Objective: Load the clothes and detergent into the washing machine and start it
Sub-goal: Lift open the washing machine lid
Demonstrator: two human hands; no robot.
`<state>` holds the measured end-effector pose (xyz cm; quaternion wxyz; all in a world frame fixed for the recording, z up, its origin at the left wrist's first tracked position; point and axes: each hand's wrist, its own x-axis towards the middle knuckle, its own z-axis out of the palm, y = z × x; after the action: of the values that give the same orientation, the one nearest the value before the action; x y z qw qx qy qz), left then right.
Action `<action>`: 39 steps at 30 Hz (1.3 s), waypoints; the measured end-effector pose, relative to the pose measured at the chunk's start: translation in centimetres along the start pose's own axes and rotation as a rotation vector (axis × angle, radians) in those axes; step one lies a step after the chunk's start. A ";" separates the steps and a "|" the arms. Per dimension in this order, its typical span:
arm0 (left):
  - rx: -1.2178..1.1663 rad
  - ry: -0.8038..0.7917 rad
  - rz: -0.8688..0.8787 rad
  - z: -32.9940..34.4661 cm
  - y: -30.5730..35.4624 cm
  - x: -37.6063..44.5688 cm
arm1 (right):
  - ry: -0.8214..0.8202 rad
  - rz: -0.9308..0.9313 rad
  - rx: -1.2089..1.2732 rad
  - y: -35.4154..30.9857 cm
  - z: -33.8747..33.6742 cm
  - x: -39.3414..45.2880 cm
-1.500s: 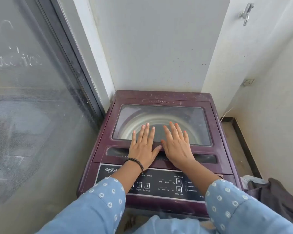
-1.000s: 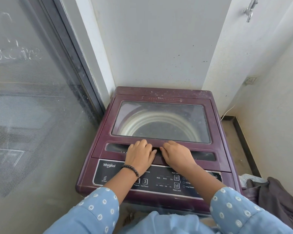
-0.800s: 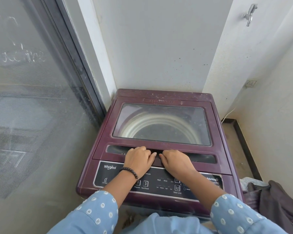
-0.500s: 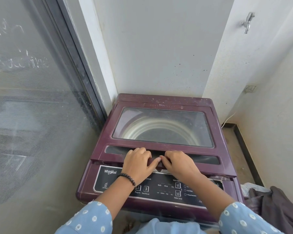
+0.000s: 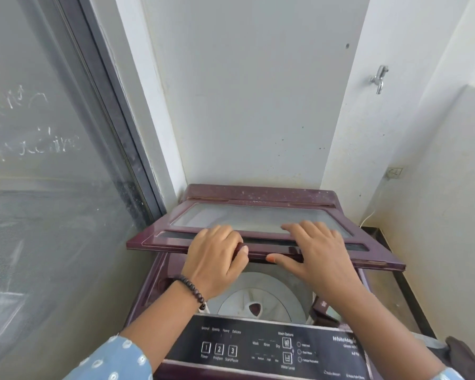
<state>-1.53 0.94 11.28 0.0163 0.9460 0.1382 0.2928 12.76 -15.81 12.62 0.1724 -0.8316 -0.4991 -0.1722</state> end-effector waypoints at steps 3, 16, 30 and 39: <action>0.053 0.033 0.073 -0.4 -0.5 1.5 | 0.214 -0.004 -0.024 0.6 0.4 0.4; 0.088 0.273 0.294 -1.0 -2.6 6.9 | 0.474 -0.308 -0.060 2.7 -1.0 4.9; 0.139 0.546 0.139 0.6 -3.5 15.3 | 0.685 -0.260 -0.030 4.8 -1.1 13.6; 0.212 0.528 0.107 0.9 -5.0 20.0 | 0.746 -0.195 -0.124 6.4 -0.4 18.7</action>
<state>13.51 11.25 20.99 -0.1348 0.8394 0.1174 0.5132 26.73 -4.41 20.83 0.2741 -0.6693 -0.4674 -0.5084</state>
